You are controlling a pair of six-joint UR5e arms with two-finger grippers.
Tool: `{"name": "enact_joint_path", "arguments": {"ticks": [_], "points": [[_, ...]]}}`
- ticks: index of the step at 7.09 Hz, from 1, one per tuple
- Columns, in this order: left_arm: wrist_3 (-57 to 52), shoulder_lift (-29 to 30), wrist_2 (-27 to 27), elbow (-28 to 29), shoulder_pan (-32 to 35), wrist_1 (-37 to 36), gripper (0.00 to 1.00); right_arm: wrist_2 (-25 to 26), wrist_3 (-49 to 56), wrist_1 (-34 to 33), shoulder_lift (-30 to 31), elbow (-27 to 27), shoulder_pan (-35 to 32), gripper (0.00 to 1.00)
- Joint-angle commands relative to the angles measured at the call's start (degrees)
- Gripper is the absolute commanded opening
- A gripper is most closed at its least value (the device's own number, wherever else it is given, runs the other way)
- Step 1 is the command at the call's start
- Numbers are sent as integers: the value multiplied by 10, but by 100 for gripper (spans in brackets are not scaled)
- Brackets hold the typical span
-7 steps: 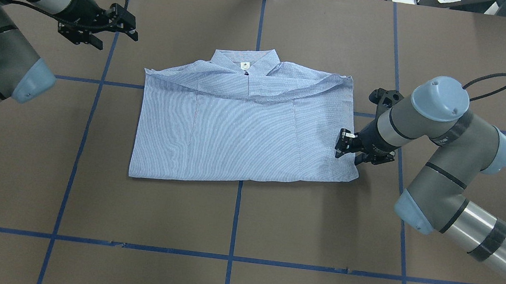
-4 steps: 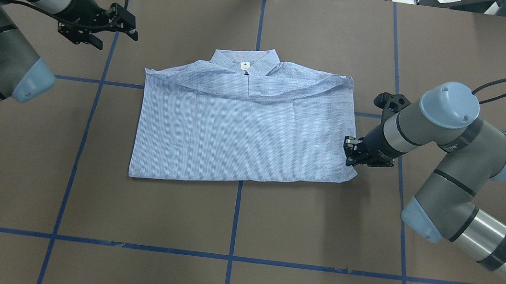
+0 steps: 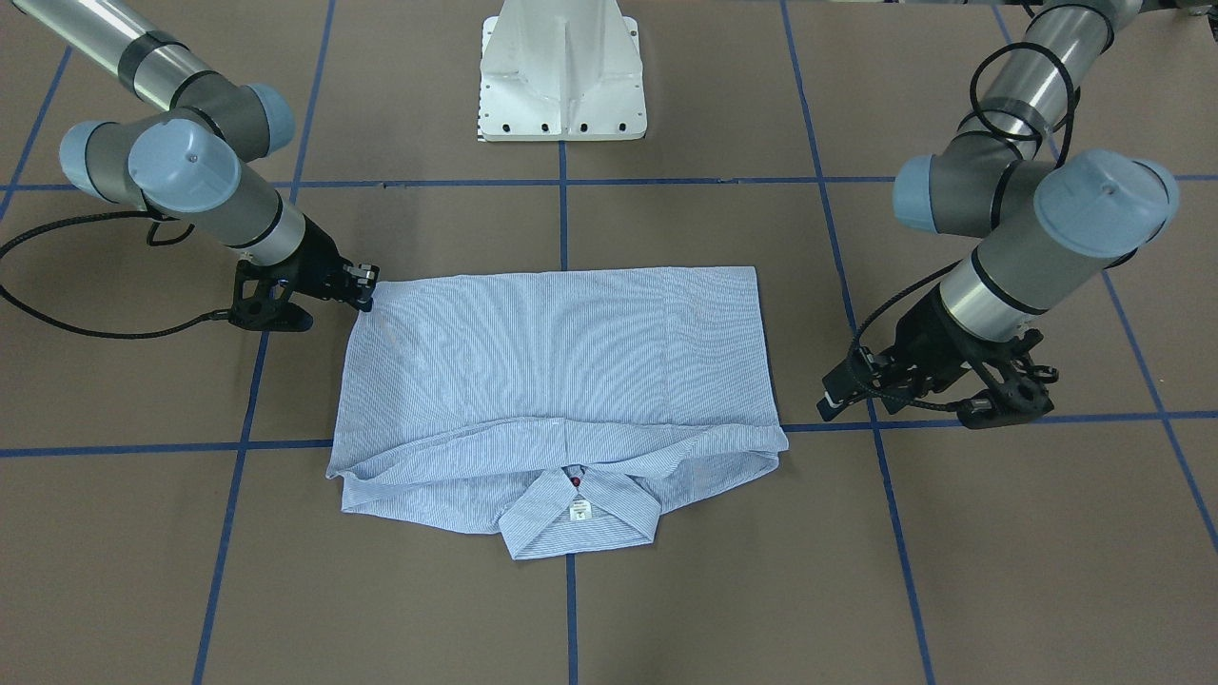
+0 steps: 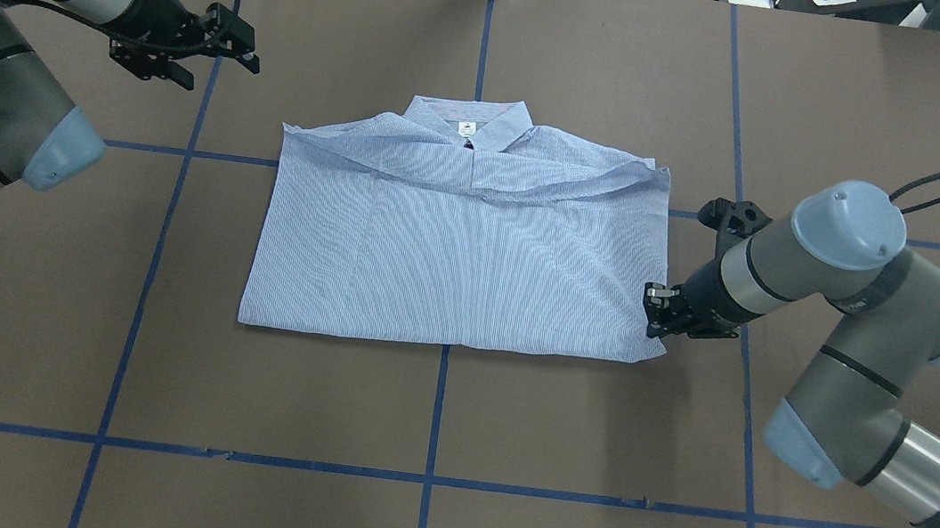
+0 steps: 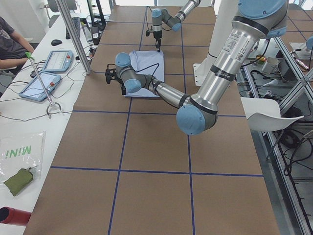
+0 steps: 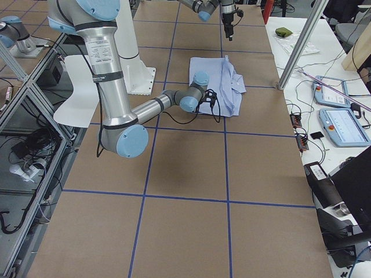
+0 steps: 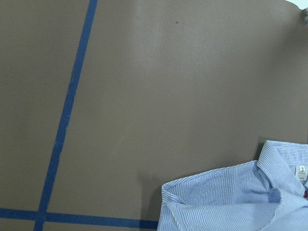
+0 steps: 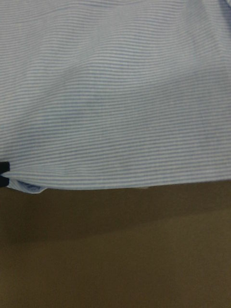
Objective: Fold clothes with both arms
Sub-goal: 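Drag the shirt toward the robot with the right gripper, rotating it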
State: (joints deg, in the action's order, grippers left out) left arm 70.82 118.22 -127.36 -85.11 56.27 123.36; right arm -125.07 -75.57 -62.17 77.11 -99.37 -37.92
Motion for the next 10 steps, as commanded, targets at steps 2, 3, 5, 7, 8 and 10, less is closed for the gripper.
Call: {"name": "enact_joint_path", "arguments": {"ticks": [2, 3, 5, 7, 8, 10], "points": [[6, -1, 1, -39, 1, -29, 99, -11, 0, 0, 144, -173, 49, 0], [6, -1, 1, -42, 0, -30, 99, -24, 0, 0, 176, -207, 66, 0], [6, -2, 7, -45, 0, -30, 99, -35, -3, 0, 231, -272, 139, 0], [6, -3, 14, -46, 0, -30, 99, -26, -58, 1, 215, -285, 244, 0], [6, -7, 14, -46, 0, -29, 99, -25, -61, 1, 204, -286, 265, 0], [6, -7, 14, -47, -3, -29, 99, -24, -61, 1, 190, -278, 257, 100]]}}
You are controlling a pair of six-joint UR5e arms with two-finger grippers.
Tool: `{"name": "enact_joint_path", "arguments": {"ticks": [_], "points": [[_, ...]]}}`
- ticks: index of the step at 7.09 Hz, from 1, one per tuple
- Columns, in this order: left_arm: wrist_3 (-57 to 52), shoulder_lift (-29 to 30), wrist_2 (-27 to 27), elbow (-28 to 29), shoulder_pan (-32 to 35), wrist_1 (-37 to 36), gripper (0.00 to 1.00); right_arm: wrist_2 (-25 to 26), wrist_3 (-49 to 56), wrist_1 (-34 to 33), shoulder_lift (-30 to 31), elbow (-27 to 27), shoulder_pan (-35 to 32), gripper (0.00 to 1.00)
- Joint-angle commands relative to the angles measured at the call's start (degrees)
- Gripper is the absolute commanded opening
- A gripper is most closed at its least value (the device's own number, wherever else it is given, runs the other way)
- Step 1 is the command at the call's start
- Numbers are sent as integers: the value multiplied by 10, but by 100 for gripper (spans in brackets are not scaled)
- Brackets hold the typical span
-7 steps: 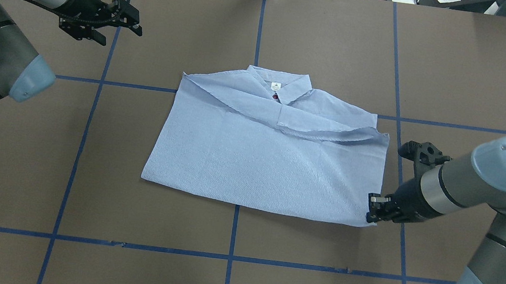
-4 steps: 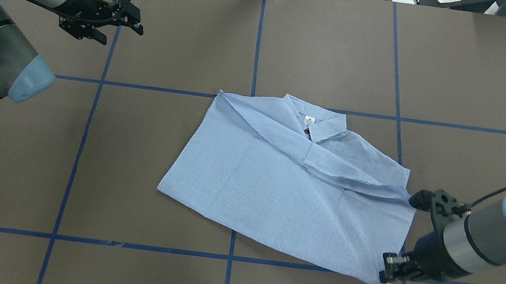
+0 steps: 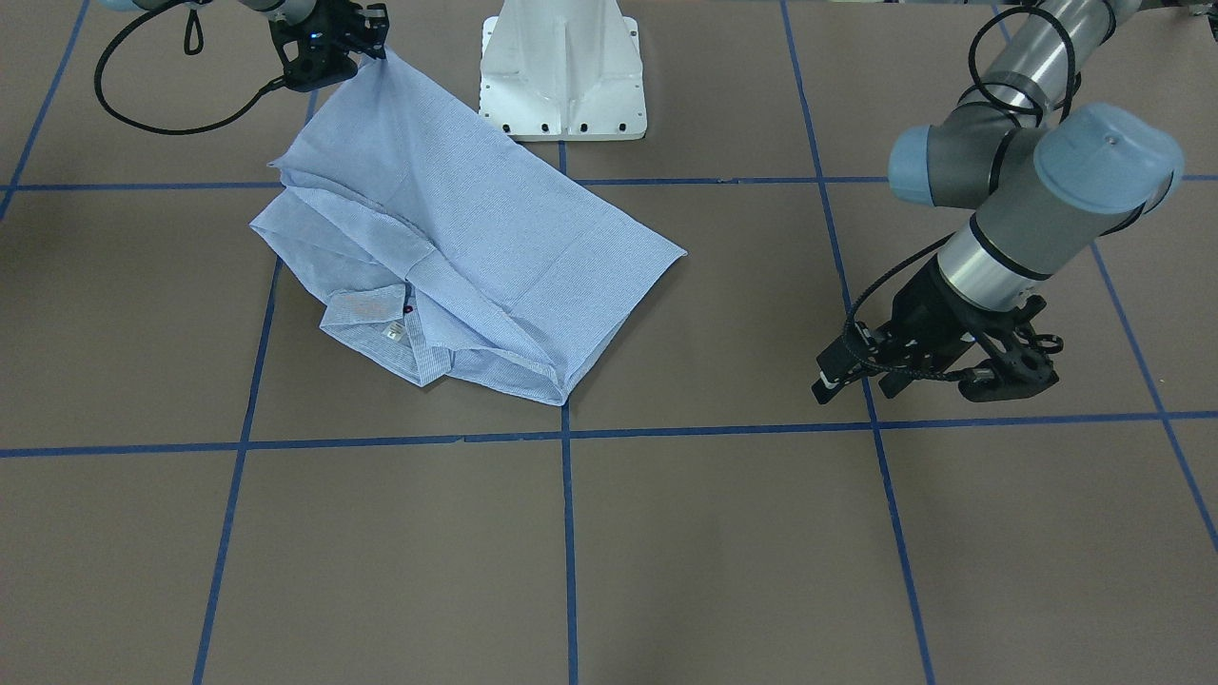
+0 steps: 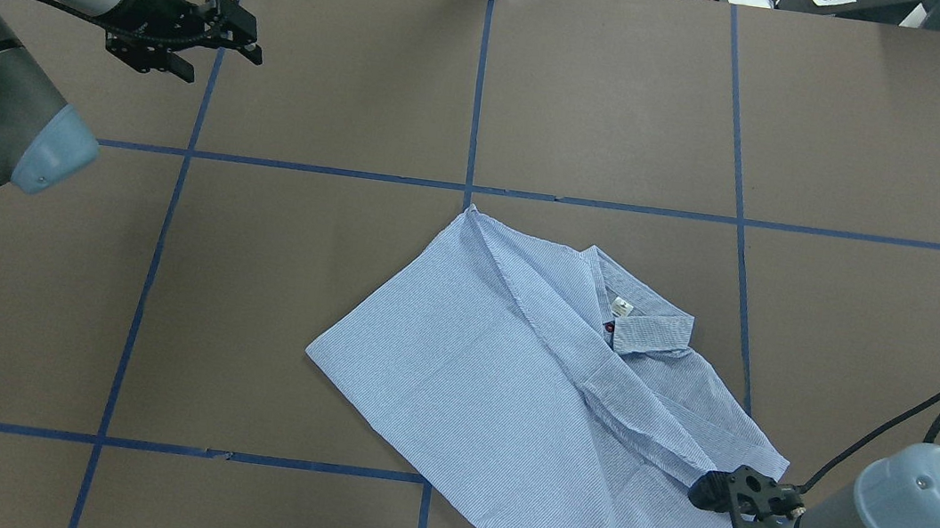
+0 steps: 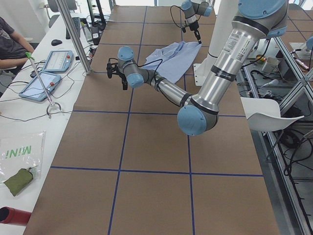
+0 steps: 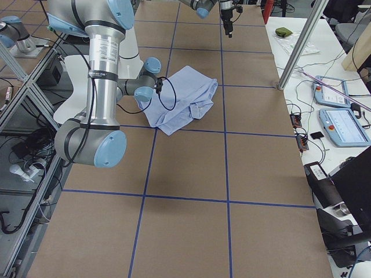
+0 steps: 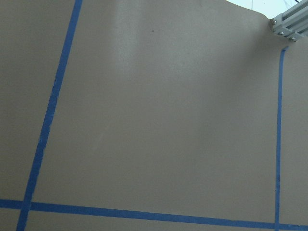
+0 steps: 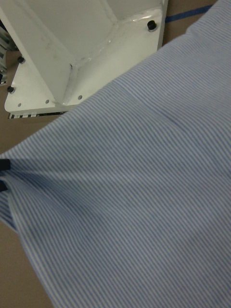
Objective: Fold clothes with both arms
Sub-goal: 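Drag the shirt toward the robot with the right gripper, rotating it, then release the shirt with the right gripper while left gripper reaches its corner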
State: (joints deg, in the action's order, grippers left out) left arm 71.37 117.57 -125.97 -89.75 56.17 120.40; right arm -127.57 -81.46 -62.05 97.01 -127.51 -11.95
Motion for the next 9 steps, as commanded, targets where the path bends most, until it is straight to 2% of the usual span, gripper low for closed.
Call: {"name": "enact_joint_path", "arguments": {"ticks": [1, 2, 3, 4, 5, 6, 7, 8, 9], "points": [[-1, -5, 2, -7, -5, 1, 99, 3, -1, 0, -14, 9, -30, 100], [-1, -14, 10, -22, -14, 1, 100, 5, -1, -1, -33, 23, -75, 100], [1, -35, 9, -60, -36, -1, 100, 9, 0, -1, -45, 26, -120, 100], [34, -66, 10, -105, -70, -2, 100, 16, 1, -1, -64, 31, -168, 100], [120, -79, 23, -143, -125, -1, 99, 17, 6, -2, -79, 36, -210, 100], [223, -79, 70, -170, -198, -2, 99, 16, 8, -2, -84, 36, -244, 100], [295, -76, 117, -172, -259, -2, 99, 15, 9, -2, -92, 38, -270, 100], [336, -75, 148, -171, -300, -8, 98, 15, 10, -3, -97, 39, -285, 100], [357, -65, 164, -168, -336, -43, 98, 15, 11, -3, -109, 49, -293, 100]]}}
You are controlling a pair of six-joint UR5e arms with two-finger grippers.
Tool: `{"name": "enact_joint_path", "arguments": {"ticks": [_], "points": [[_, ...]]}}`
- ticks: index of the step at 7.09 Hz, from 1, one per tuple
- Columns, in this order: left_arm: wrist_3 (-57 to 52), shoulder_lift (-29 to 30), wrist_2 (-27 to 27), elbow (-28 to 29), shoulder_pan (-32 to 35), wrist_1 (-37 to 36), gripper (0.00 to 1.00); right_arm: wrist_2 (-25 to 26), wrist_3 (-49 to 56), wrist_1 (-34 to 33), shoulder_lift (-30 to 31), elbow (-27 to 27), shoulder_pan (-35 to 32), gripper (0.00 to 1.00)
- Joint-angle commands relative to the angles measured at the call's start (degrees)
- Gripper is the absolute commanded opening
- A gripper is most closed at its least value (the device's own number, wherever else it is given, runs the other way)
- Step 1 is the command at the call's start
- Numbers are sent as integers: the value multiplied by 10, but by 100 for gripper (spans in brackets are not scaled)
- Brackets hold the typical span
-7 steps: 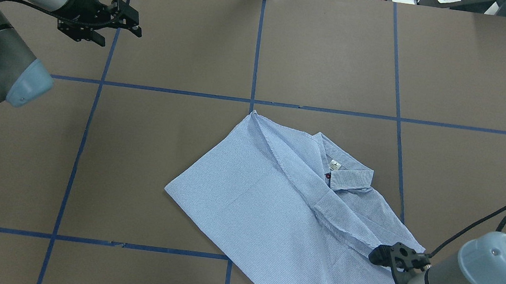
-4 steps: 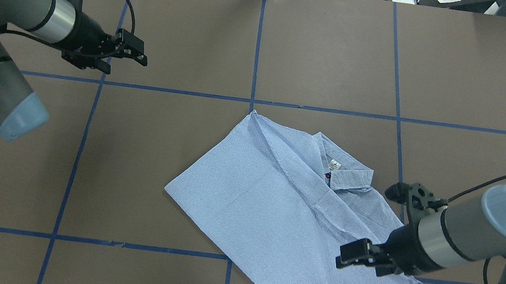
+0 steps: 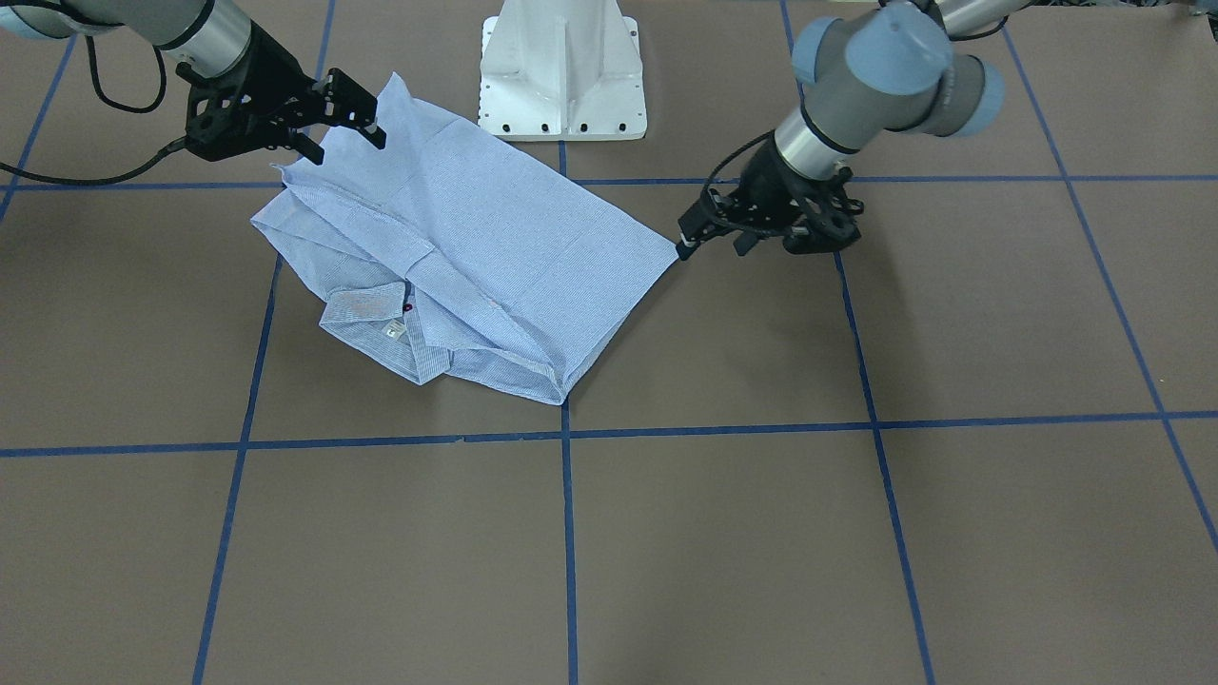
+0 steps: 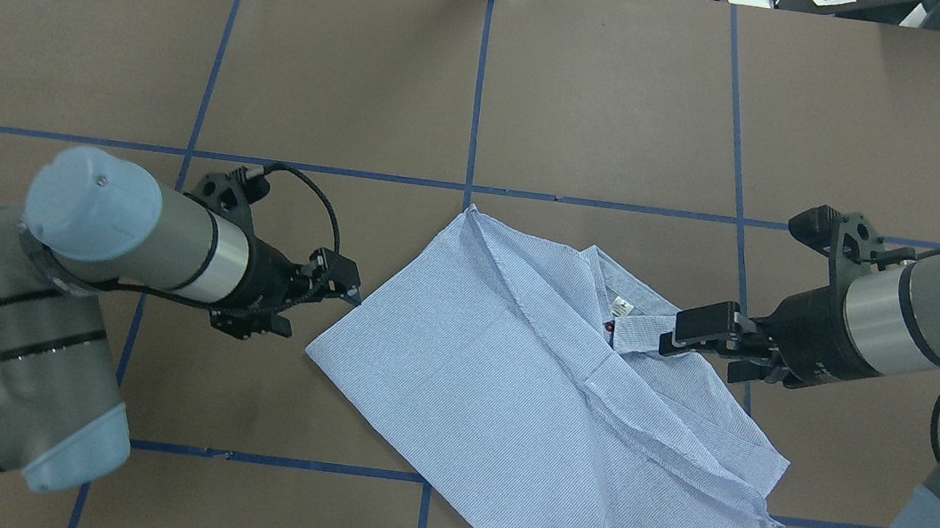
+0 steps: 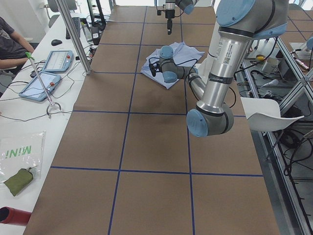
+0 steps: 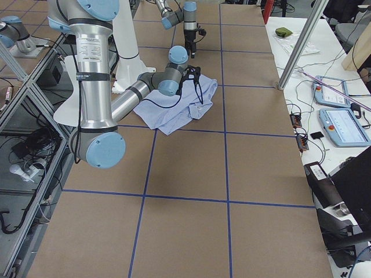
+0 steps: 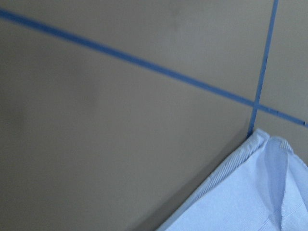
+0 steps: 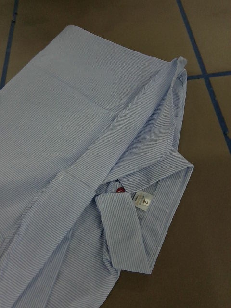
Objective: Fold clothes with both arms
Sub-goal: 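Release the shirt with the right gripper while left gripper reaches its corner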
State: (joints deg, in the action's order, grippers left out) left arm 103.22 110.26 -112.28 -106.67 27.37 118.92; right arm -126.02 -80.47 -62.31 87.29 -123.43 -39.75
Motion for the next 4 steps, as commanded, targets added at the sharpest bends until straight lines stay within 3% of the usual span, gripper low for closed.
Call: {"name": "enact_joint_path", "arguments": {"ticks": [1, 4], "points": [[45, 27, 47, 8, -63, -61, 97, 1, 1, -1, -13, 10, -17, 100], [43, 34, 77, 39, -60, -72, 94, 1, 1, -1, -16, 14, -22, 100]]}}
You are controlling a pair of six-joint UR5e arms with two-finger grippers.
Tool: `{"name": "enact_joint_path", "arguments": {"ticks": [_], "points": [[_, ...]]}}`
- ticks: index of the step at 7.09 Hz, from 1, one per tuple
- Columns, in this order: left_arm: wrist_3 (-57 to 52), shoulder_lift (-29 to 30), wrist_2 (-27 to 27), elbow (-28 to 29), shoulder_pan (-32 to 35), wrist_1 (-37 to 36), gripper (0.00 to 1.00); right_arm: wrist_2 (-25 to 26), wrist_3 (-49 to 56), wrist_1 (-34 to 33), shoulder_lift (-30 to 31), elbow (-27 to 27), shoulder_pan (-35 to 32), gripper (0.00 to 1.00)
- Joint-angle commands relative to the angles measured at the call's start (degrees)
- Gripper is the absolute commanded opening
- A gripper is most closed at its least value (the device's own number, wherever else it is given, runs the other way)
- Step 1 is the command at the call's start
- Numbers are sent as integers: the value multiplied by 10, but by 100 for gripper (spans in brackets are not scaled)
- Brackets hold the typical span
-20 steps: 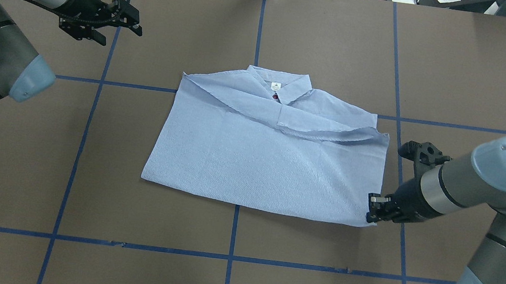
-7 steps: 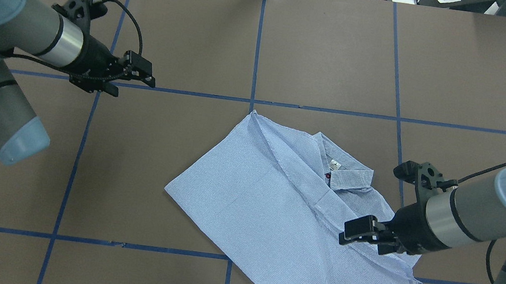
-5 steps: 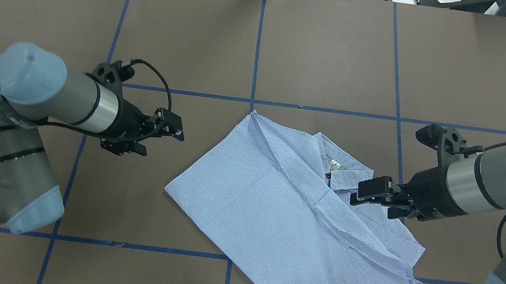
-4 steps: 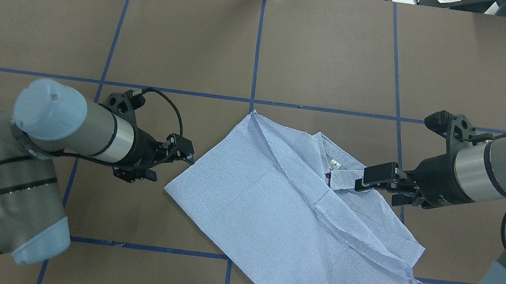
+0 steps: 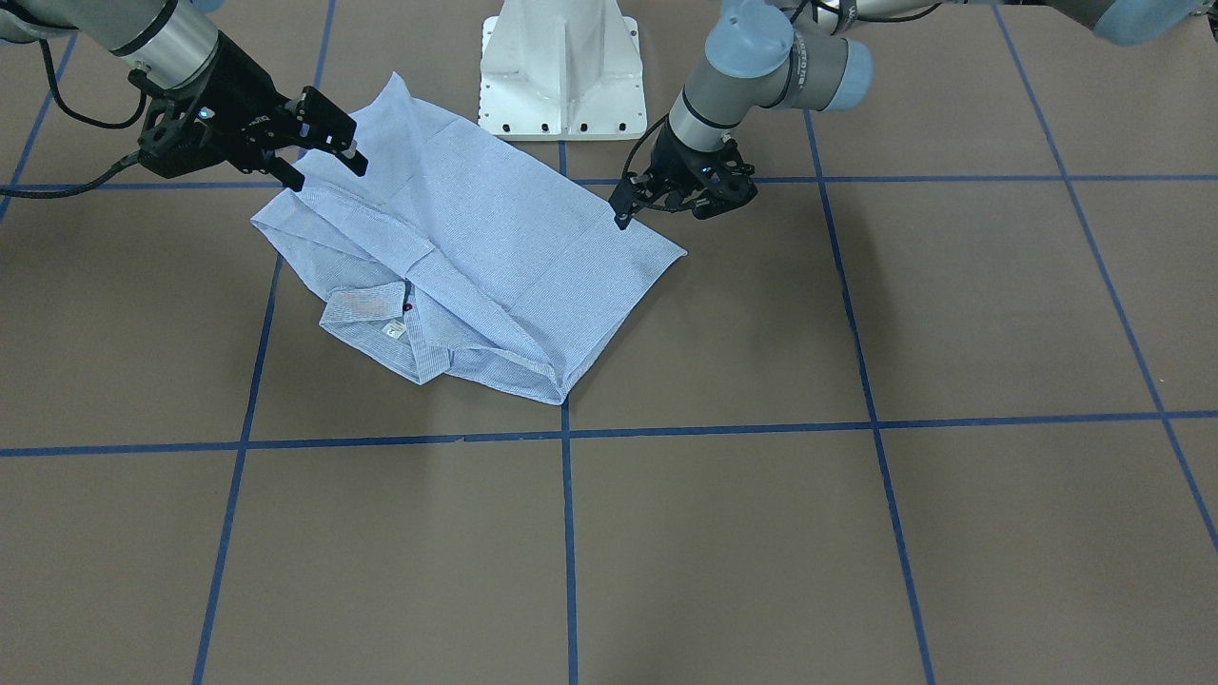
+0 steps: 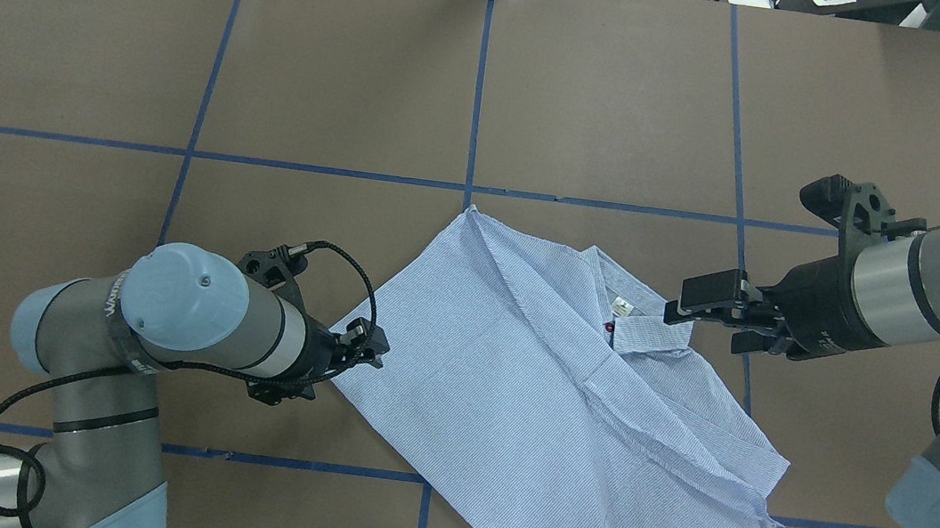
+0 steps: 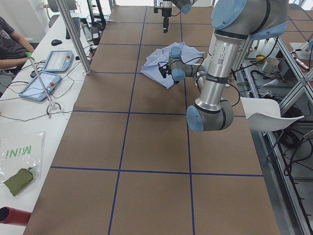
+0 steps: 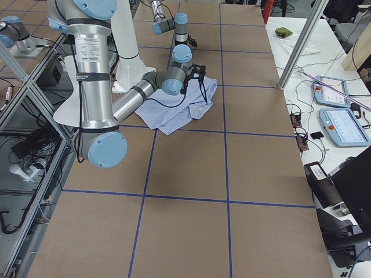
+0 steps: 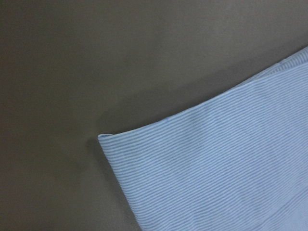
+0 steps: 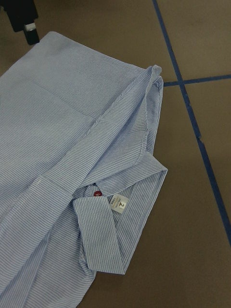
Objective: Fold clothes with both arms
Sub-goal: 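Release the shirt with the right gripper while left gripper reaches its corner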
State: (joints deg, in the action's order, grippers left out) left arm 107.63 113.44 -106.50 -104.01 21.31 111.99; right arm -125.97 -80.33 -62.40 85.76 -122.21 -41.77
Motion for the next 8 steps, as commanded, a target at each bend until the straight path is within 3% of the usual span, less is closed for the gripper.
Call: {"name": "enact_joint_path", "arguments": {"ticks": [1, 4, 5, 6, 7, 8], "points": [[-3, 2, 23, 24, 9, -3, 94, 0, 0, 0, -1, 4, -2, 100], [-4, 1, 23, 38, 19, -4, 86, 0, 0, 0, -1, 7, -2, 100], [-4, 2, 23, 38, 19, -4, 74, -1, 0, 0, -1, 8, -2, 100], [-1, 2, 23, 38, 19, -5, 48, -1, 0, 0, -1, 7, -2, 100], [1, 2, 23, 37, 19, -5, 15, -1, 0, 0, 0, 7, -2, 100], [1, 3, 21, 34, 20, -5, 0, 0, 0, 0, 0, 7, -2, 100]]}}
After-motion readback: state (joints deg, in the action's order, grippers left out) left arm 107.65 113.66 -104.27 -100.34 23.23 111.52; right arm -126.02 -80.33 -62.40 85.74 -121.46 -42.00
